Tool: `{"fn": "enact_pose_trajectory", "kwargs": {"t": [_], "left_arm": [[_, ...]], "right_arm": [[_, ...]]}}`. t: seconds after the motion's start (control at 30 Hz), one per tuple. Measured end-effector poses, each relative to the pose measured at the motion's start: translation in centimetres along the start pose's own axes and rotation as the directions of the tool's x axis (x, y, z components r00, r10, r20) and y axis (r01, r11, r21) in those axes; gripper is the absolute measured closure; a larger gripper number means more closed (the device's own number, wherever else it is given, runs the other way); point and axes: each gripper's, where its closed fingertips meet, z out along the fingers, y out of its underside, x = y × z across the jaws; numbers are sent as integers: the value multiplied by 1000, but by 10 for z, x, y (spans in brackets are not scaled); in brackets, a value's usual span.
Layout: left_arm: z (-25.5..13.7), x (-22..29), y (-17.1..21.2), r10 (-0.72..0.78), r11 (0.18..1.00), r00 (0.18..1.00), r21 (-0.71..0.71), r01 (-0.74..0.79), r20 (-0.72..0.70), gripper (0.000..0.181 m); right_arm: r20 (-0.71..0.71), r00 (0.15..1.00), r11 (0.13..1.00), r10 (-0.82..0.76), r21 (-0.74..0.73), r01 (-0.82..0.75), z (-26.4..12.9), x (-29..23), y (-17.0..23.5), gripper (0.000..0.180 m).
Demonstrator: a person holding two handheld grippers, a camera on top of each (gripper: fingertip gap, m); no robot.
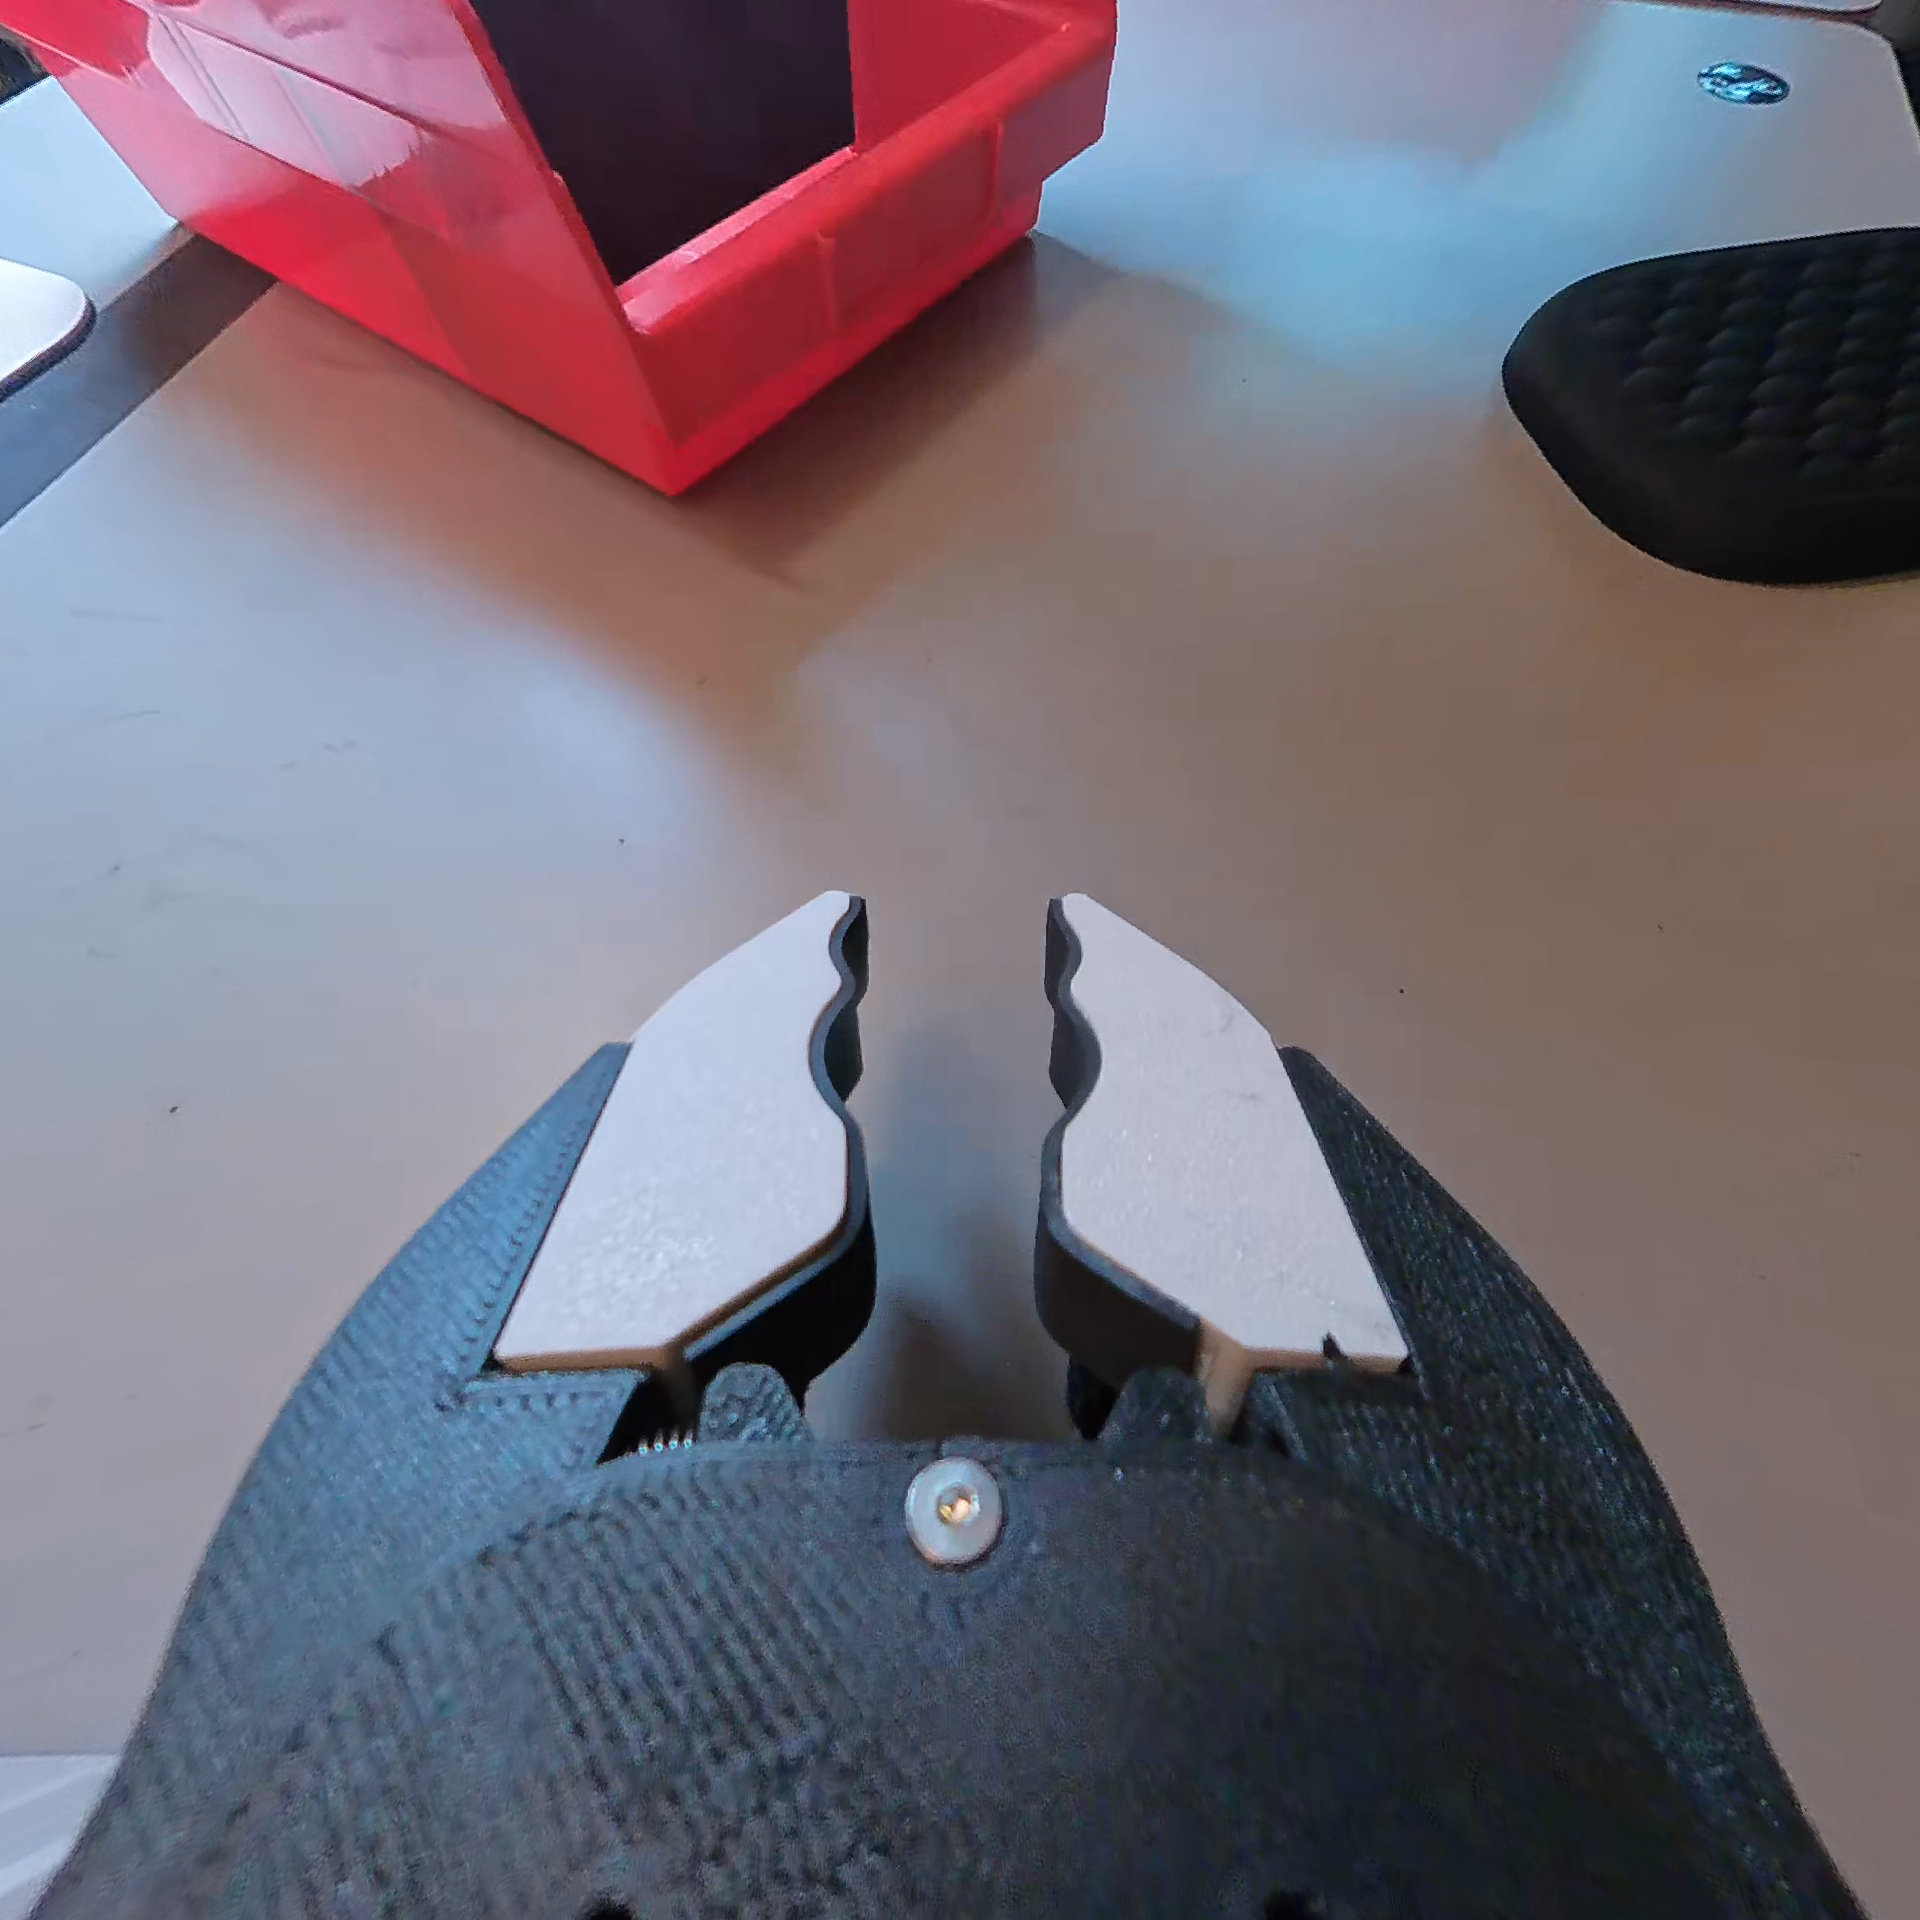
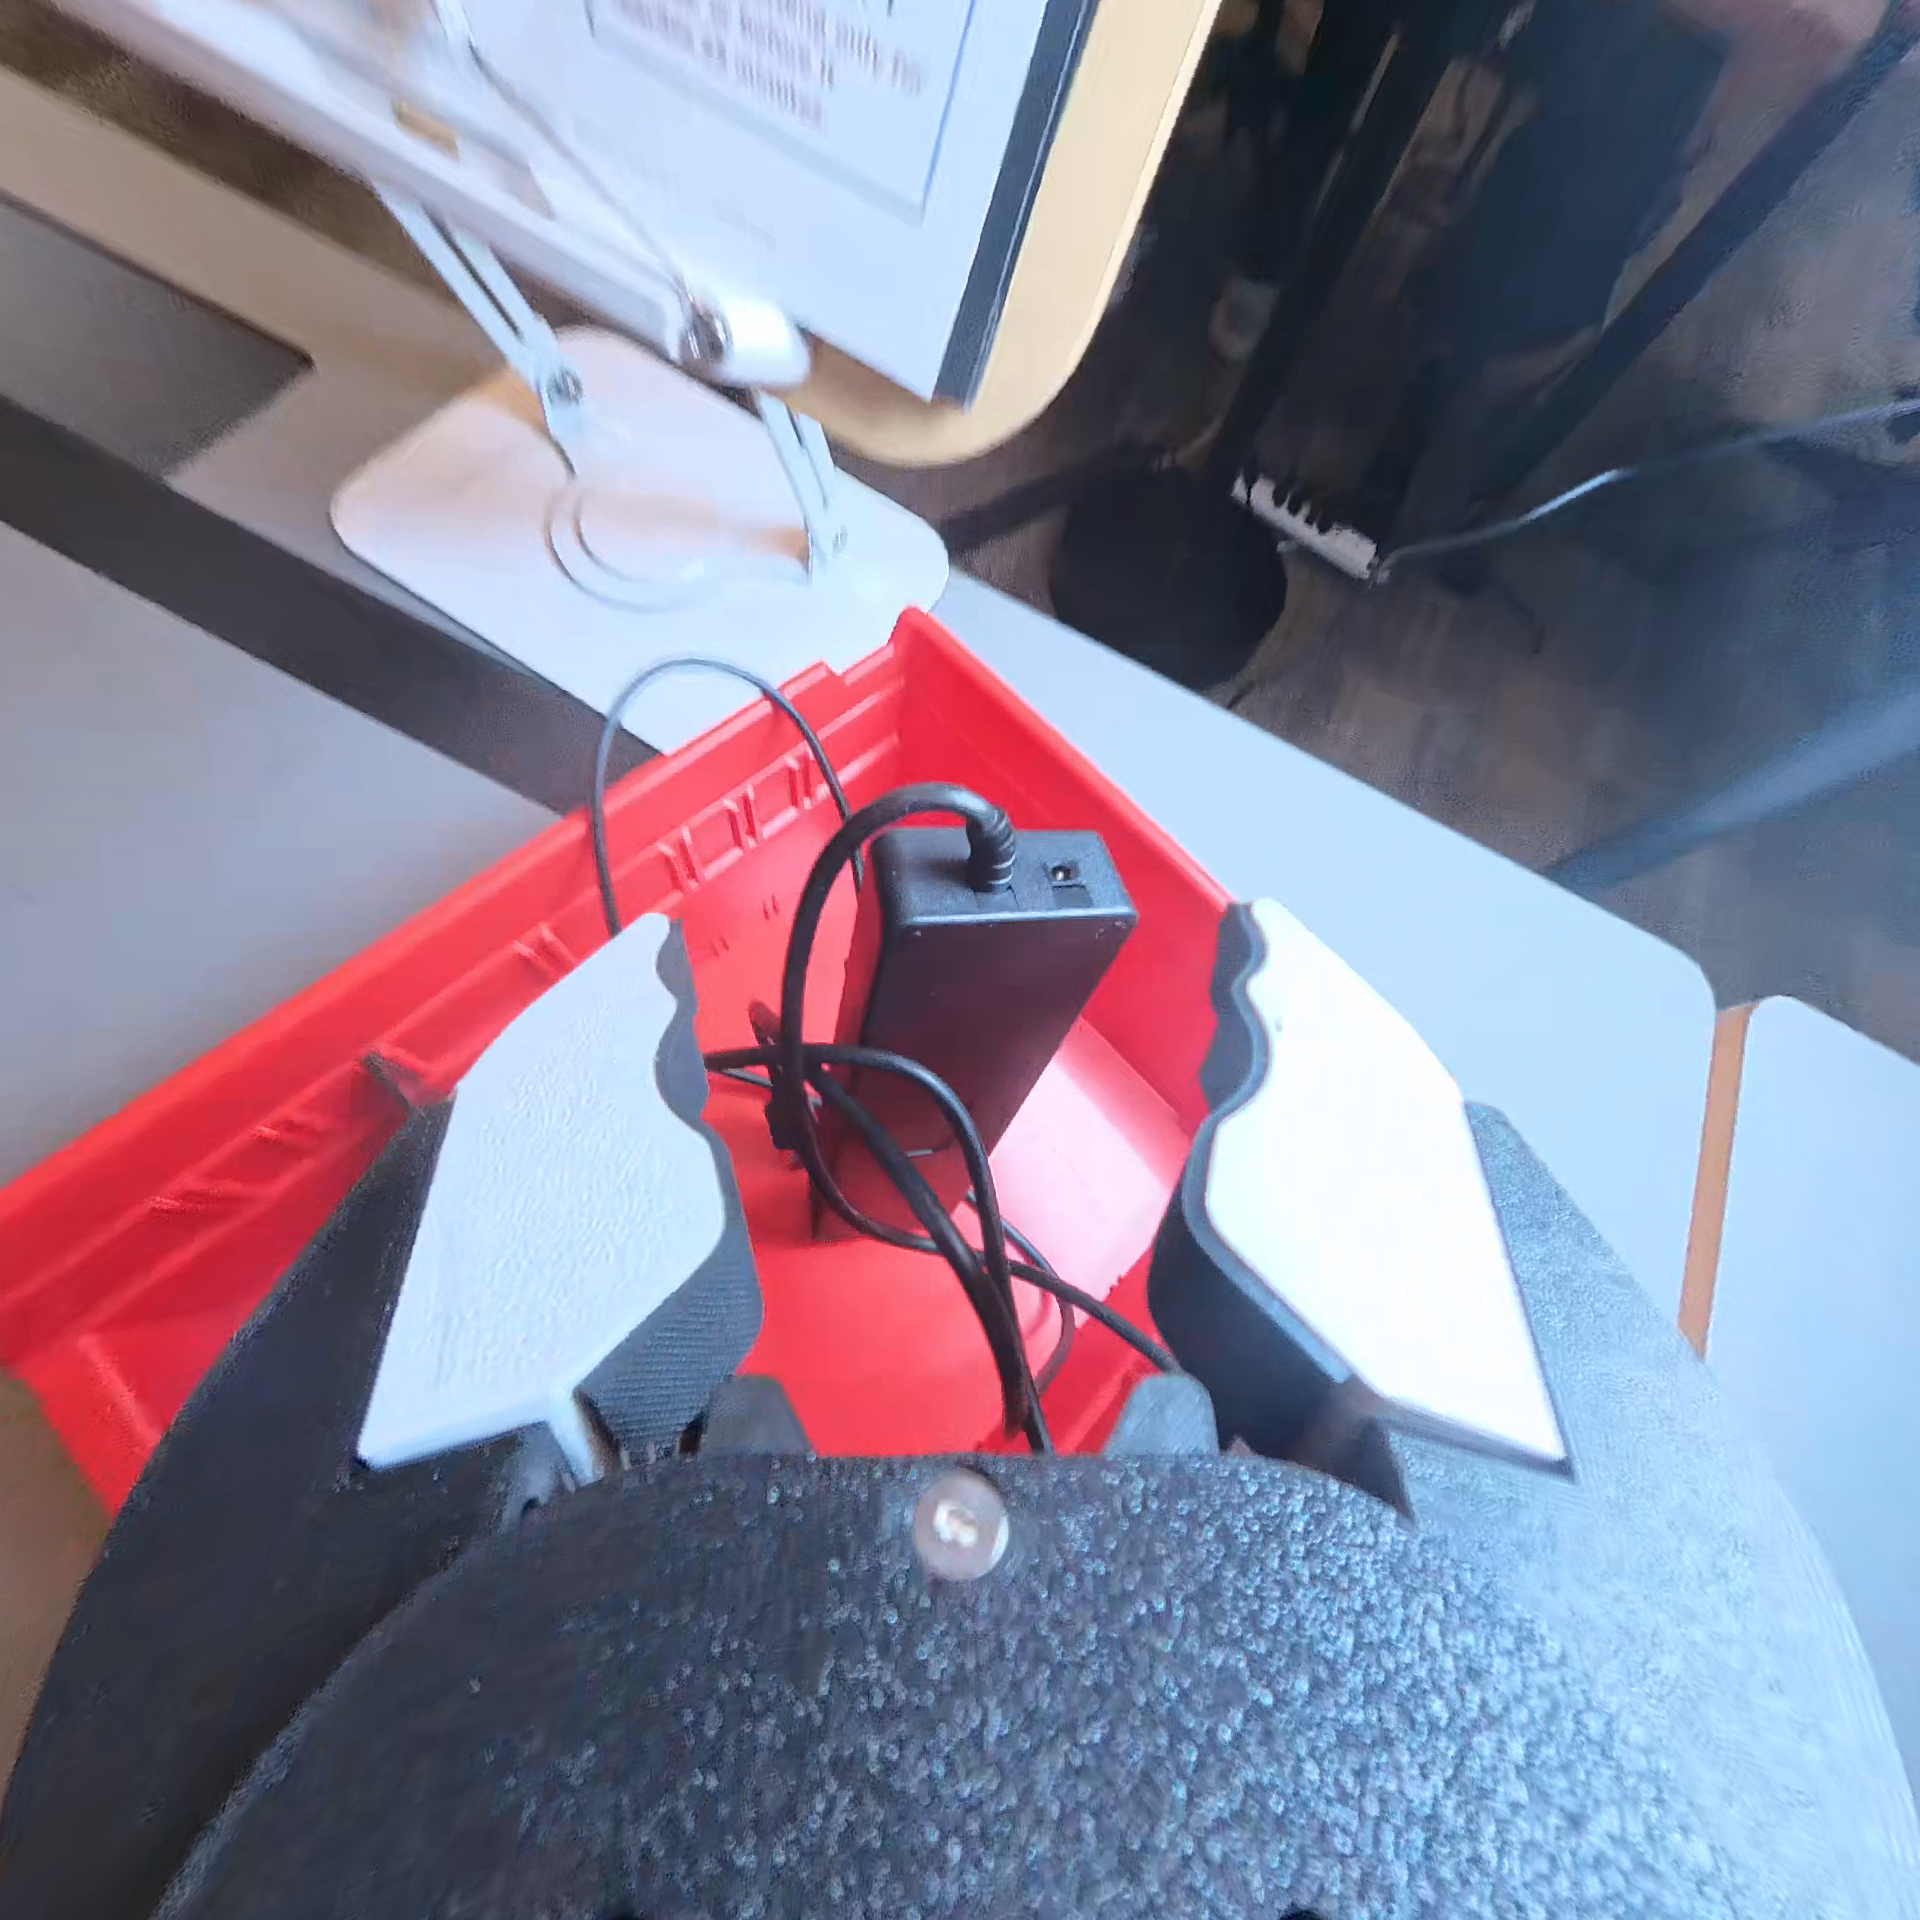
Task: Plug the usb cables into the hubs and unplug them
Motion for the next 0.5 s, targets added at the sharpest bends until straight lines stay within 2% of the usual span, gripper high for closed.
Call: {"fn": "enact_pose_trajectory", "kwargs": {"t": [0.13, 0.2, 0.3, 0.4, 0.43, 0.5], "left_arm": [[-1, -2, -2, -3, 1000, 1000, 12, 3, 10, 148], [-6, -6, -8, -6, 999, 999, 34, 5, 37, 147], [-23, -19, -23, -44, 994, 996, 102, 35, 84, 145], [-51, -39, -40, -57, 986, 986, 166, 31, 154, 144], [-64, -48, -46, -53, 983, 980, 181, 18, 193, 144], [-93, -69, -57, -67, 975, 960, 222, 5, 271, 144]], "right_arm": [[-38, 999, 982, 26, 186, -19, -42, -7, -24, 86], [-22, 1000, 952, 9, 306, -2, -71, -31, -30, 89], [87, 996, 896, -17, 443, -24, -113, -91, -18, 94], [244, 969, 876, -29, 473, -93, -139, -162, 21, 99], [292, 956, 870, -40, 480, -111, -146, -185, 36, 111], [366, 928, 835, -76, 532, -141, -161, -224, 62, 179]]}}
